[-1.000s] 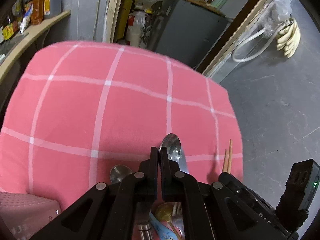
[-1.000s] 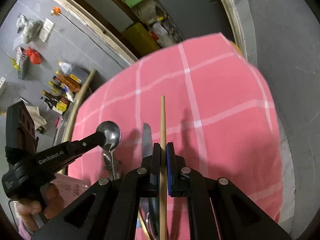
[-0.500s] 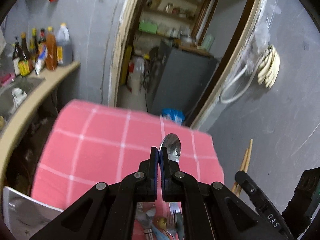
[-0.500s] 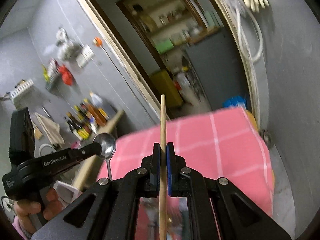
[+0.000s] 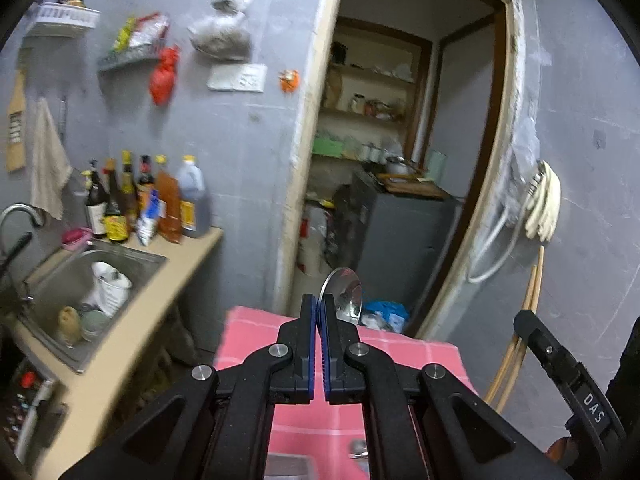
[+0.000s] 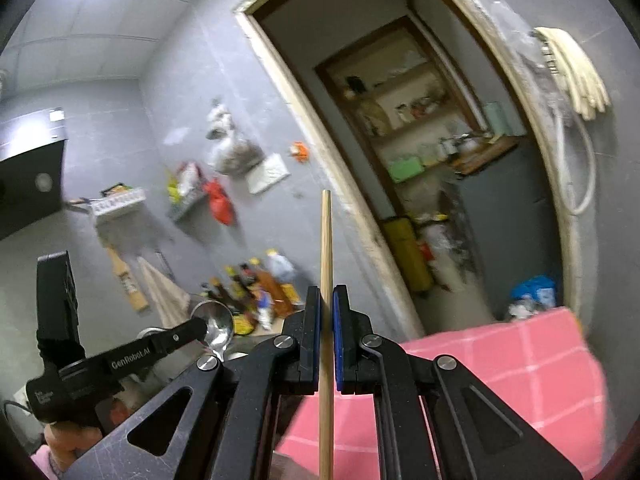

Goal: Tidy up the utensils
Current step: 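Carry the spoon in the left gripper and chopstick in the right gripper into the white holder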

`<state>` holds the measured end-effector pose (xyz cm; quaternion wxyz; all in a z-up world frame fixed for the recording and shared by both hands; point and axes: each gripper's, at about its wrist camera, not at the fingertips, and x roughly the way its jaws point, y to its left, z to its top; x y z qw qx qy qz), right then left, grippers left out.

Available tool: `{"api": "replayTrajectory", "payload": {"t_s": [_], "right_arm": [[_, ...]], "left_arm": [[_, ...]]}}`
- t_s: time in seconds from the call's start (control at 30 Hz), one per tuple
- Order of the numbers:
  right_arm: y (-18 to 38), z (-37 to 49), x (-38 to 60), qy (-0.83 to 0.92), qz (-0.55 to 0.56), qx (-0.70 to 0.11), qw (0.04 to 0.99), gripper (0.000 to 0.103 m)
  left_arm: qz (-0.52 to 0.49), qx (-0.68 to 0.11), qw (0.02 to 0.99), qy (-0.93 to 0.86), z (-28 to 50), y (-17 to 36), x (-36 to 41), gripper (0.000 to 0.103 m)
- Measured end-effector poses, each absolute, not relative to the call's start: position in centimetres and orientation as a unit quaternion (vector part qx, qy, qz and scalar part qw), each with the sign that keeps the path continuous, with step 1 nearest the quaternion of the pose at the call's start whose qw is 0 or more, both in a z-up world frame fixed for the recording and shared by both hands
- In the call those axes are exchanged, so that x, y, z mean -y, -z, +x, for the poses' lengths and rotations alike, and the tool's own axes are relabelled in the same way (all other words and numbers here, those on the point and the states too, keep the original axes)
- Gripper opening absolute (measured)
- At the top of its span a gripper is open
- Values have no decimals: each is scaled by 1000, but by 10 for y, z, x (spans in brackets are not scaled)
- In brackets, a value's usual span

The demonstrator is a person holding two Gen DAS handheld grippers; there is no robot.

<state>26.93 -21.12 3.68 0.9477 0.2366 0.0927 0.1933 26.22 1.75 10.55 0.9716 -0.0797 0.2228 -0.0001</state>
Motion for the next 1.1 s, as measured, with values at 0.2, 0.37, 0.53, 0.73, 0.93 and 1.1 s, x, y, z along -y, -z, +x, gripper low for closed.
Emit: {"api": "replayTrajectory", "payload": {"t_s": [0.2, 0.37, 0.53, 0.73, 0.93, 1.1], "right_arm": [[-38, 258, 154, -214, 224, -72, 948, 5], [-18, 251, 120, -210, 202, -78, 953, 5], [10, 247, 104, -205, 181, -91, 958, 5], [31, 247, 106, -210, 168, -120, 956, 5], [43, 251, 111, -232, 166, -162, 945, 5], [51, 250, 112, -239, 154, -198, 938, 6]], "left_arm": [[-71, -195, 978, -31, 232, -104, -62, 3], [-80, -177, 980, -30, 217, -76, -78, 3], [-41, -172, 984, -28, 212, -42, -70, 3], [-18, -190, 982, -10, 213, -19, -65, 3], [-23, -223, 974, 42, 212, -7, -62, 3], [-50, -252, 964, 68, 212, 2, -67, 5]]}}
